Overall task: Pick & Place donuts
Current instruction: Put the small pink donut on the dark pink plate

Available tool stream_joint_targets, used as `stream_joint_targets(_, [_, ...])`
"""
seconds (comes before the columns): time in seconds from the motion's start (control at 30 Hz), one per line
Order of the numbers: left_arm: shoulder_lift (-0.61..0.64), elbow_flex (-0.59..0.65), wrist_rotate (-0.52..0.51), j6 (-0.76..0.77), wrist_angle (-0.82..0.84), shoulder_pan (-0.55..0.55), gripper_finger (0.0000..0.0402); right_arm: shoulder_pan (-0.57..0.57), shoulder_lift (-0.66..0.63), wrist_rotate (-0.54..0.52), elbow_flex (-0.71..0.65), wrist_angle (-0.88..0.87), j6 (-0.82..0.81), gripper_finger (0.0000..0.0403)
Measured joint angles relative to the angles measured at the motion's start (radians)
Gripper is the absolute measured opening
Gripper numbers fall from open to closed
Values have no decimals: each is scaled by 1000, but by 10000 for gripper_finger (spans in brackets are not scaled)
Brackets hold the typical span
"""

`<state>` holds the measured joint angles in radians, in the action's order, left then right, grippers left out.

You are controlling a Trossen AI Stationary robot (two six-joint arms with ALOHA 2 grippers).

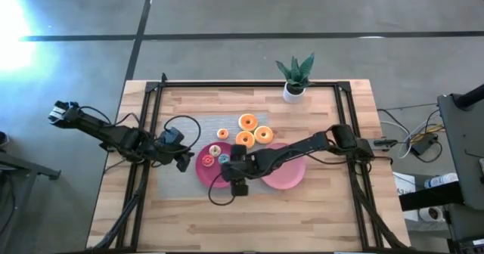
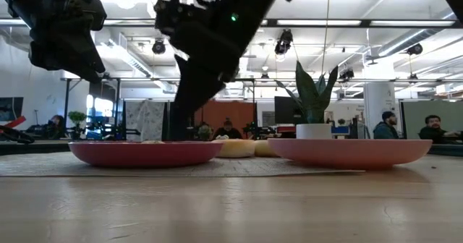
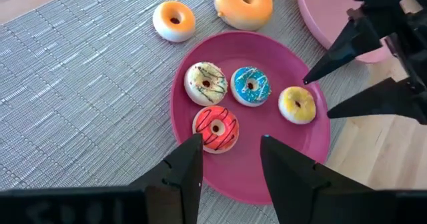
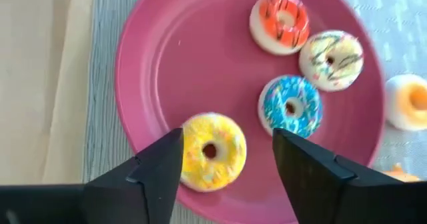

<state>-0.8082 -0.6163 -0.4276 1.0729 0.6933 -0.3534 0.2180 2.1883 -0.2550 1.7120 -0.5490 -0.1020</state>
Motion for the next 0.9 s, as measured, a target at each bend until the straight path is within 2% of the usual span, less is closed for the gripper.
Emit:
stream_joint_targets(0.17, [0,0,-8,0,0,1,124,-13,-6,-59,54,-57,-40,232])
stream_joint_targets(0.33, [0,0,-19,0,-5,14,124,-44,-15,-90,82,-190,-102,228])
stream_joint_targets(0.5, [-3,0,17,-55,-40,102,124,-48,-76,-141,61,-257,-147,223])
stream_joint_targets(0.57, [-12,0,79,-113,-81,173,124,-48,-107,-159,46,-277,-175,224])
stream_joint_targets(0.73, [-80,8,312,-291,-250,419,124,-50,-190,-201,-22,-362,-280,224])
stream_joint_targets(0.9, [-201,10,601,-402,-432,681,124,-46,-310,-230,-149,-389,-450,224])
